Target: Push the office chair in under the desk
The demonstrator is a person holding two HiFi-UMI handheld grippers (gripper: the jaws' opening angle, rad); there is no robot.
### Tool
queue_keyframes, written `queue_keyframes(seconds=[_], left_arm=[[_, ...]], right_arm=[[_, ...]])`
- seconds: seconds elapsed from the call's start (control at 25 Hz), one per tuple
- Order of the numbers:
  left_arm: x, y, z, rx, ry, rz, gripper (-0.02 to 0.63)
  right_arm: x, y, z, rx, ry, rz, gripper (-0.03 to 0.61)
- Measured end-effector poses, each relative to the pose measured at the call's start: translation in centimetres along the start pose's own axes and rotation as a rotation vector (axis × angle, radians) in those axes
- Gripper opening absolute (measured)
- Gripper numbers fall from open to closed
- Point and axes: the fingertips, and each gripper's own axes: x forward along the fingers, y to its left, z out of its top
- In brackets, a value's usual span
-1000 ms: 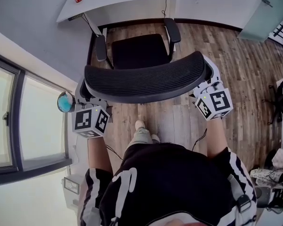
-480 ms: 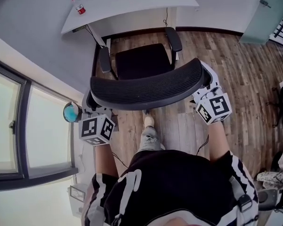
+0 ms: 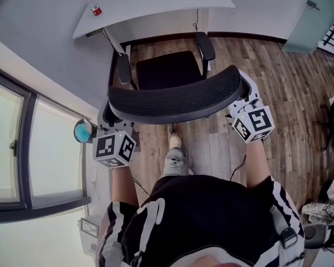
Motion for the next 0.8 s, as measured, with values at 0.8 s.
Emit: queue_keyframes(seconds=[0.8], left_arm=[[1.9, 0.6, 0.1, 0.017, 0.001, 0.0, 0.273]], right_arm=[[1.6, -1.0, -0.4, 0.005, 0.008, -0.035, 0.256]])
